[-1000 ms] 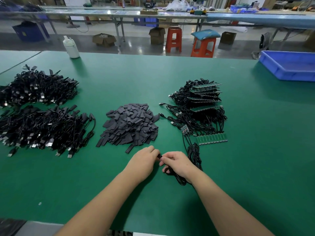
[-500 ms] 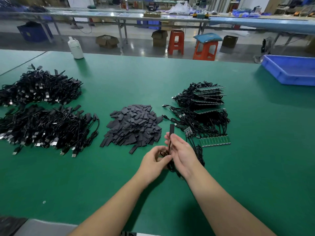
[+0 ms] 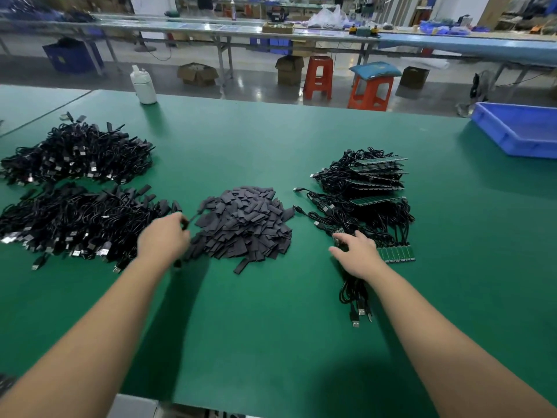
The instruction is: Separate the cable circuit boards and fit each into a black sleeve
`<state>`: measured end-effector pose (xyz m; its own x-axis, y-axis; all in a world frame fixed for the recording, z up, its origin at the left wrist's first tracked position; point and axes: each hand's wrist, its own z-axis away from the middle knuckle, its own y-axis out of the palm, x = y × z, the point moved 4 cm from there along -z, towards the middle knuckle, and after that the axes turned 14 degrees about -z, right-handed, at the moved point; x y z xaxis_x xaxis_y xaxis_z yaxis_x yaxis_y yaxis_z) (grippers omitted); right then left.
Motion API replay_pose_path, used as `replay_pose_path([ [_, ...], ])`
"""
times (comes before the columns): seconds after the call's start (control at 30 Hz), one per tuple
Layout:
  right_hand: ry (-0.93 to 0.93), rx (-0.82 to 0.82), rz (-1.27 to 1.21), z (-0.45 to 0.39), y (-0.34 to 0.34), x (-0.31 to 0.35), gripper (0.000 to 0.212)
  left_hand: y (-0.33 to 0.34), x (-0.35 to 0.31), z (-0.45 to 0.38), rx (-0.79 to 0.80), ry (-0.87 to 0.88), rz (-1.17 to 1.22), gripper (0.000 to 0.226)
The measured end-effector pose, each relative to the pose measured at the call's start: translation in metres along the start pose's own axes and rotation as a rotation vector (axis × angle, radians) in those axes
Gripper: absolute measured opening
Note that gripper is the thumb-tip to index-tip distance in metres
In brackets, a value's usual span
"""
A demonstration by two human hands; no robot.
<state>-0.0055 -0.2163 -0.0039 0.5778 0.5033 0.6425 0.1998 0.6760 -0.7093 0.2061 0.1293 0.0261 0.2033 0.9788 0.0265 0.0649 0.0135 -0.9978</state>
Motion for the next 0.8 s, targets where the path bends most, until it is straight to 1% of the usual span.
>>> replay_pose_path([
  [0.07, -0.007, 0.029, -0.012, -0.003, 0.001, 0.001, 0.054, 0.006, 0.023, -0.017, 0.046, -0.040, -0.119, 0.028],
  [0.17, -0.027, -0.002, -0.079, -0.006, 0.003, 0.006, 0.050, 0.018, 0.040, -0.026, 0.059, -0.053, -0.155, 0.043],
  [0.27, -0.009, -0.066, -0.101, -0.009, 0.005, 0.006, 0.041, 0.025, 0.041, -0.022, -0.043, -0.077, -0.162, 0.043],
  [0.33, 0.006, -0.116, -0.106, -0.010, 0.006, 0.005, 0.033, 0.025, 0.033, -0.016, -0.124, -0.052, -0.155, 0.043],
  [0.43, 0.037, -0.199, -0.139, -0.009, 0.009, 0.002, 0.023, 0.020, 0.007, -0.002, -0.258, 0.054, -0.080, 0.036],
  [0.5, 0.055, -0.257, -0.149, -0.007, 0.007, 0.003, 0.022, 0.015, -0.018, 0.010, -0.295, 0.148, -0.011, 0.031],
  [0.57, 0.045, -0.281, -0.194, -0.006, 0.005, 0.005, 0.021, 0.013, -0.048, 0.023, -0.233, 0.242, 0.099, 0.028],
  [0.63, -0.008, -0.262, -0.301, -0.005, 0.003, 0.011, 0.033, 0.013, -0.081, 0.038, -0.100, 0.316, 0.262, 0.022],
  [0.7, -0.063, -0.224, -0.424, -0.002, 0.003, 0.020, 0.041, 0.014, -0.114, 0.055, 0.081, 0.350, 0.494, 0.021],
  [0.77, -0.113, -0.178, -0.482, 0.003, 0.004, 0.030, 0.041, 0.017, -0.147, 0.071, 0.250, 0.352, 0.740, 0.027],
  [0.8, -0.136, -0.161, -0.481, 0.006, 0.005, 0.034, 0.039, 0.017, -0.161, 0.077, 0.306, 0.333, 0.852, 0.031],
])
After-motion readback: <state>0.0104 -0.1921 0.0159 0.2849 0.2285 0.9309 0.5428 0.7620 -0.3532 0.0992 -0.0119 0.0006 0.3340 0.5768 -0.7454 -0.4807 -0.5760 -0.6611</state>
